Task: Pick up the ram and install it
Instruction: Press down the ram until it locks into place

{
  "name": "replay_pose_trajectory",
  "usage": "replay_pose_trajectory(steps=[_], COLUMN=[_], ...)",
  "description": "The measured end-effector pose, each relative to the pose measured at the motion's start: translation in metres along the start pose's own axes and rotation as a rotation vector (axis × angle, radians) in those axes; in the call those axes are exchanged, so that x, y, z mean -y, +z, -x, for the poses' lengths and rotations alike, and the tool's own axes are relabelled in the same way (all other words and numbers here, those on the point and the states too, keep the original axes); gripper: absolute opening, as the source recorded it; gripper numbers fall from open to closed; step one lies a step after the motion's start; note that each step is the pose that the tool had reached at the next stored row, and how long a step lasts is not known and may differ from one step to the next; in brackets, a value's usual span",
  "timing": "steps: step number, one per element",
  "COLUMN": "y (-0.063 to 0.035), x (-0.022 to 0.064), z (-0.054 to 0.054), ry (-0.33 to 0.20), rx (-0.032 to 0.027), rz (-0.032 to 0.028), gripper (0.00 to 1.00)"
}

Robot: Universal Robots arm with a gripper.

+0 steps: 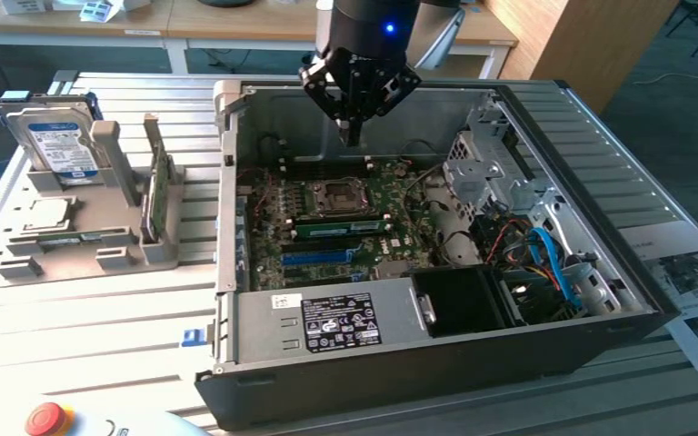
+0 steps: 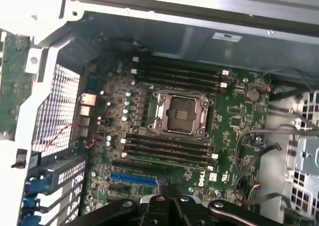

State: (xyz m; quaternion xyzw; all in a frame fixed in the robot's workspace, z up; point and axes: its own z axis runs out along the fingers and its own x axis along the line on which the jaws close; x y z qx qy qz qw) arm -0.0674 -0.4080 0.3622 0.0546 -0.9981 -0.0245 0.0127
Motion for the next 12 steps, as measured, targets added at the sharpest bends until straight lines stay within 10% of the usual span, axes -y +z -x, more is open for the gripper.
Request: replay_pose_trajectory(steps=[12], y=[0.0], x=[0.0], z=[0.0], ry=[0.1], rx=[0.005], rz=[0.0022], gripper=[0.1])
